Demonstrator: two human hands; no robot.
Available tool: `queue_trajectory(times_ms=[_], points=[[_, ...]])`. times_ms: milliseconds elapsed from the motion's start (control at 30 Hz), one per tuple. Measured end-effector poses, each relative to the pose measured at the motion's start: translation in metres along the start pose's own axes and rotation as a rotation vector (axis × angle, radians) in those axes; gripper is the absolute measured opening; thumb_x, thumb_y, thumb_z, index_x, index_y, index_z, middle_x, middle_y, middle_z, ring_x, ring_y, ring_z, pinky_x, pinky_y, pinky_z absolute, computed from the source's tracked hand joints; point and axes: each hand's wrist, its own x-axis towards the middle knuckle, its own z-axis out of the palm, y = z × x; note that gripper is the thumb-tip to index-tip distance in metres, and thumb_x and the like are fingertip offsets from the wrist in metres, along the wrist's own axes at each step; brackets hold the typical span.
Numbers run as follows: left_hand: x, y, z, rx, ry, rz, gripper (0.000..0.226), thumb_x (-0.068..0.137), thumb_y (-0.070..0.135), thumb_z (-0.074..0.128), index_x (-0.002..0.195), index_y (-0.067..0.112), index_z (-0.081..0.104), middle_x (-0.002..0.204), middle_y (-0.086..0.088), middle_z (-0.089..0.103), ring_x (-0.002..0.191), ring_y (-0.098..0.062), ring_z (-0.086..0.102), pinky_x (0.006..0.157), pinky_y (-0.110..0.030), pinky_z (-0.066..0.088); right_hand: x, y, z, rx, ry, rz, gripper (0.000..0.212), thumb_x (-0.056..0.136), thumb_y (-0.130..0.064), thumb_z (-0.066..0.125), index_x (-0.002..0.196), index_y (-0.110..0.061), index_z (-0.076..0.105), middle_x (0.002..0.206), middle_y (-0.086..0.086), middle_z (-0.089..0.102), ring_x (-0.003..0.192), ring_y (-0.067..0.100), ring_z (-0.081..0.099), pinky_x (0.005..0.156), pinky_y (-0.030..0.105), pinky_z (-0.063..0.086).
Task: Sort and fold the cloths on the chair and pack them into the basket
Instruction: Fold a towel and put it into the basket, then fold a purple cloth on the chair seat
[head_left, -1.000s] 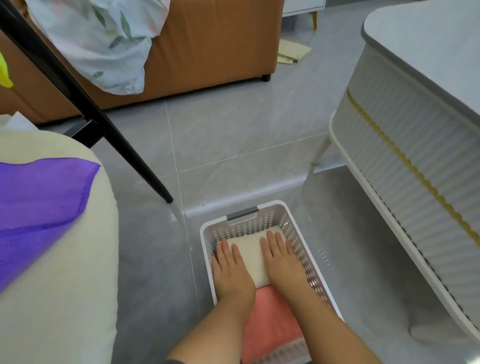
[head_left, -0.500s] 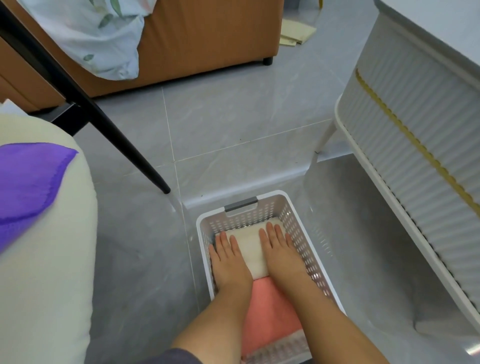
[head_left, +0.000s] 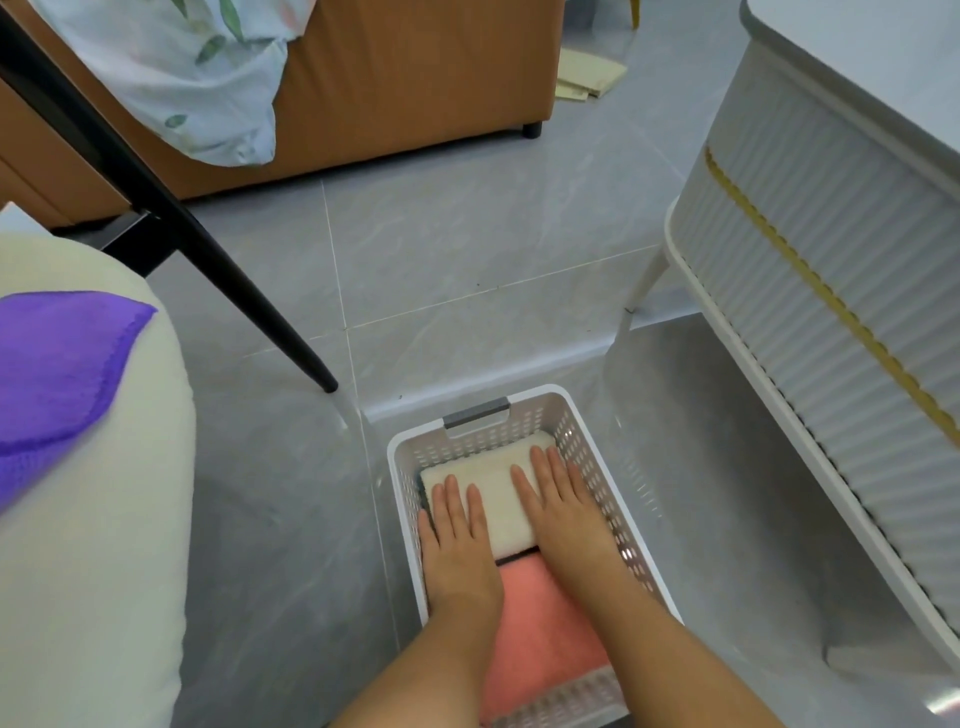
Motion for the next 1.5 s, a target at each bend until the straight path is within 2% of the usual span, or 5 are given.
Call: queue_trajectory(times_ms=[100,400,867,1167,1500], points=[[0.002,0.004,-0.013,0.095,-0.1,-0.031,0.081,0.098,0.027,0.035,0.139,0.002,-0.031,0.146,-0.02,-0.035,0.141,-0.038,-0.02,0.114,-0.051,-0.008,-0.003,0.001,-0.013,-0.049,-0.121,0.001,0.068,0.099,-0.011,0.032,0.149,-0.012,-0.015,0.146,0.018,-0.03,0.144,0.038,-0.012,0.117,0.044,-0.001],[-0.04,-0.009,-0.131,0.015,-0.06,-0.149,0.065,0.101,0.024,0.03,0.147,-0.003,-0.007,0.157,-0.019,-0.008,0.145,-0.033,-0.008,0.115,-0.048,-0.007,-0.061,-0.014,-0.115,0.413,0.068,0.129,0.075,0.082,0.004,0.042,0.15,-0.012,0.017,0.158,0.005,0.011,0.143,0.023,0.02,0.105,0.033,0.036],[-0.225,-0.268,-0.238,-0.215,0.517,-0.017,0.061,0.096,0.025,0.036,0.149,0.008,0.012,0.158,-0.008,0.009,0.146,-0.023,0.006,0.117,-0.043,0.005,-0.125,-0.215,-0.313,0.448,0.395,-0.211,0.062,0.086,0.005,0.042,0.145,-0.01,0.033,0.15,0.005,0.034,0.138,0.02,0.032,0.106,0.015,0.02],[-0.258,-0.381,-0.166,-0.575,0.647,-0.034,0.017,0.086,0.037,0.054,0.097,0.024,0.055,0.098,0.007,0.049,0.101,-0.018,0.052,0.08,-0.031,0.04,-0.114,-0.336,-0.299,0.331,0.329,-0.118,0.058,0.088,-0.01,0.044,0.144,-0.022,0.037,0.142,0.0,0.046,0.132,0.02,0.037,0.115,0.041,0.017],[-0.258,-0.39,-0.157,-0.523,0.616,0.121,0.037,0.086,0.046,0.054,0.117,0.026,0.047,0.111,0.005,0.052,0.107,-0.019,0.052,0.084,-0.031,0.043,-0.115,-0.35,-0.301,0.404,0.373,-0.035,0.023,0.089,-0.029,0.055,0.07,-0.019,0.048,0.063,-0.003,0.052,0.064,0.016,0.05,0.056,0.026,0.033]])
